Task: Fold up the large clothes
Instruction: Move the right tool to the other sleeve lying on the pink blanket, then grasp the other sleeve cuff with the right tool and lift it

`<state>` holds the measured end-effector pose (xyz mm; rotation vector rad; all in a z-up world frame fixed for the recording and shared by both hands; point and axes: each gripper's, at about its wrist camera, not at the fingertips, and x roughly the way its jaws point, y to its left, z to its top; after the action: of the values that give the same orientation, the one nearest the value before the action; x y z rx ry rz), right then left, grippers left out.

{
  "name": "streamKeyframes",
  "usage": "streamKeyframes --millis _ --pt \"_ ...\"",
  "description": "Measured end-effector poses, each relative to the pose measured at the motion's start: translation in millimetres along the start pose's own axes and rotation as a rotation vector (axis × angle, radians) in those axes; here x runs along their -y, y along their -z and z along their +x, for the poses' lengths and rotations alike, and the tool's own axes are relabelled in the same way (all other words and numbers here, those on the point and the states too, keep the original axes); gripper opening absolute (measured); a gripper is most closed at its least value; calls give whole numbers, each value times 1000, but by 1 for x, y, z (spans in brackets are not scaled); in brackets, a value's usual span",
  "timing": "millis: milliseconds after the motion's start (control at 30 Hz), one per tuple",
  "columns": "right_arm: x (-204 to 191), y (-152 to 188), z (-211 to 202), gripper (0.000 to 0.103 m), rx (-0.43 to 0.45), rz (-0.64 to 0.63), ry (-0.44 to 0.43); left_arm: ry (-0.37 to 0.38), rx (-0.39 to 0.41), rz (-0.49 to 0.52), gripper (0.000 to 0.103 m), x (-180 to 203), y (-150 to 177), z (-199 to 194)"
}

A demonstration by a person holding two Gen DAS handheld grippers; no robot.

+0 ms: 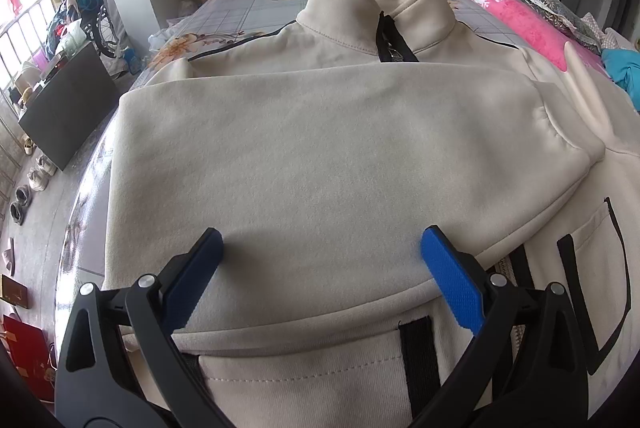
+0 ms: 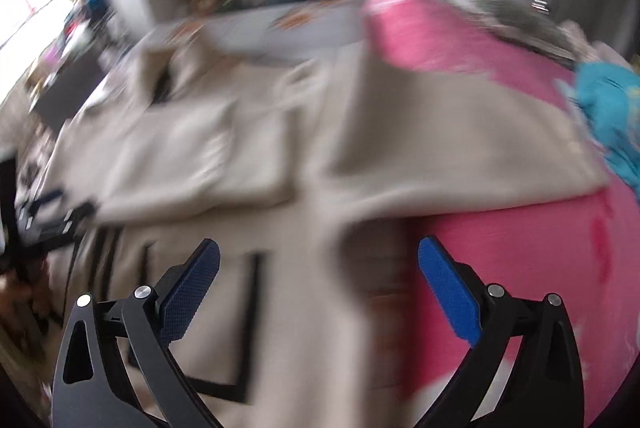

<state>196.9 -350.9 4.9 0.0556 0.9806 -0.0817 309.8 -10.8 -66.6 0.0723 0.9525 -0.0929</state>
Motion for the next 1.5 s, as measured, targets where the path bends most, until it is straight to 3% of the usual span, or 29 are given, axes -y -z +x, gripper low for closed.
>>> streamKeyframes --millis 267,400,533,1000,1200,1500 --pt "158 -21 0 92 53 377 122 1 0 0 97 0 0 0" --pt "227 -22 13 85 53 613 89 1 0 0 97 0 1 0" --pt "265 -21 27 78 70 760 52 1 1 0 97 0 1 0" --pt "320 -12 74 54 110 993 10 1 1 0 97 0 1 0" --pt "320 -12 73 47 120 973 40 1 1 -1 97 0 1 0" --pt "310 -20 68 19 143 930 109 1 1 -1 97 0 1 0"
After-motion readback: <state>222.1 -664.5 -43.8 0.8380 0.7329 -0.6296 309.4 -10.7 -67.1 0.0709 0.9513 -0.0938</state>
